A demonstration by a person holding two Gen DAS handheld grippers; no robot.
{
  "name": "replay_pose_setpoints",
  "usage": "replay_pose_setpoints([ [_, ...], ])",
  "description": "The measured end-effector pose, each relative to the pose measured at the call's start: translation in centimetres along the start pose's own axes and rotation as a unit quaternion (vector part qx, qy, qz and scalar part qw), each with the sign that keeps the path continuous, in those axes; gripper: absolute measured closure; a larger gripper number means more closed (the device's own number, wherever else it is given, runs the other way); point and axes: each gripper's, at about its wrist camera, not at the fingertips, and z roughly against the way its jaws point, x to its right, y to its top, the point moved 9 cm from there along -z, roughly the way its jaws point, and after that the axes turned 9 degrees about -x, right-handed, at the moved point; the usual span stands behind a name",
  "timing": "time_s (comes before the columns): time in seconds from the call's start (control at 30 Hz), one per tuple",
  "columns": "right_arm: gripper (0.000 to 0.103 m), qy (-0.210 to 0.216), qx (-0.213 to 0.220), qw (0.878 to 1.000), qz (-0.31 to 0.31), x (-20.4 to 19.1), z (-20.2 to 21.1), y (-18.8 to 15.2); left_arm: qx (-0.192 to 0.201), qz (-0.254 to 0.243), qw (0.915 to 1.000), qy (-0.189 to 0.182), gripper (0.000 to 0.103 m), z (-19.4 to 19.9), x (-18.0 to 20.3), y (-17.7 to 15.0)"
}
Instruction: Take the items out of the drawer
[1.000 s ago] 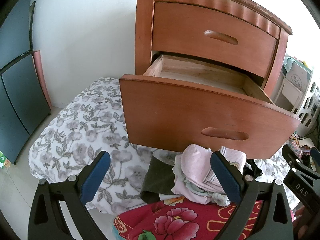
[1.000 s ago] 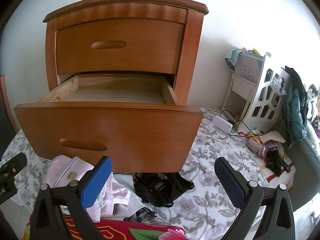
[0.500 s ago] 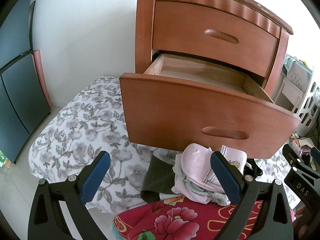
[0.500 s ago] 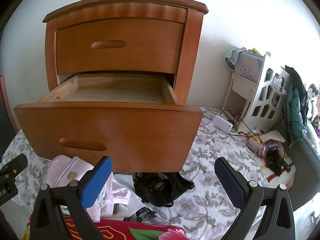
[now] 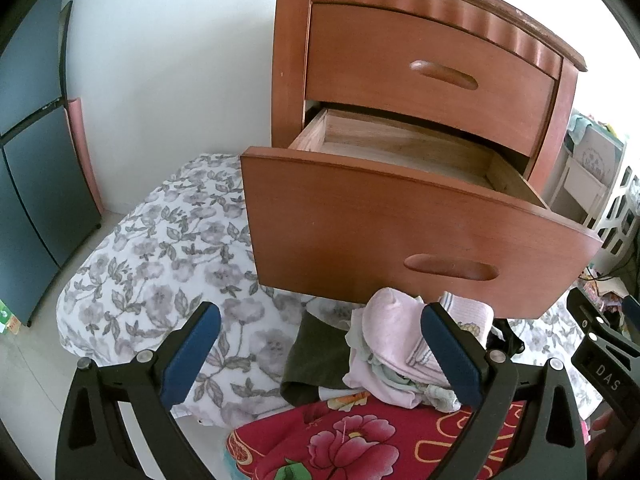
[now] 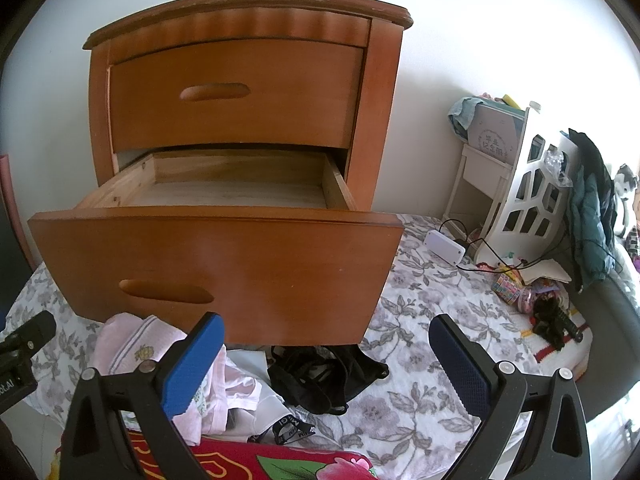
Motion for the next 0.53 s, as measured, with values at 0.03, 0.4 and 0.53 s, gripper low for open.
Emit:
replay_pose_setpoints([
  [0.03,0.0,0.0,0.0,1.0,-0.001,0.01,-0.04,-0.03,0.0,0.0,1.0,0.0,0.003,-0.01,0.02,0.02],
  [0.4,0.0,0.001,0.002,1.0,-0.002,0.07,0.01,-0.06,0.007,-0.002,1.0,0.001,0.003,0.34,0.24,0.12],
  [0.53,0.0,0.001,0.002,1.0,-0.002,0.06,0.03,-0.06,0.008,0.0,1.0,-0.001,0.003,0.53,0.23,0.2],
])
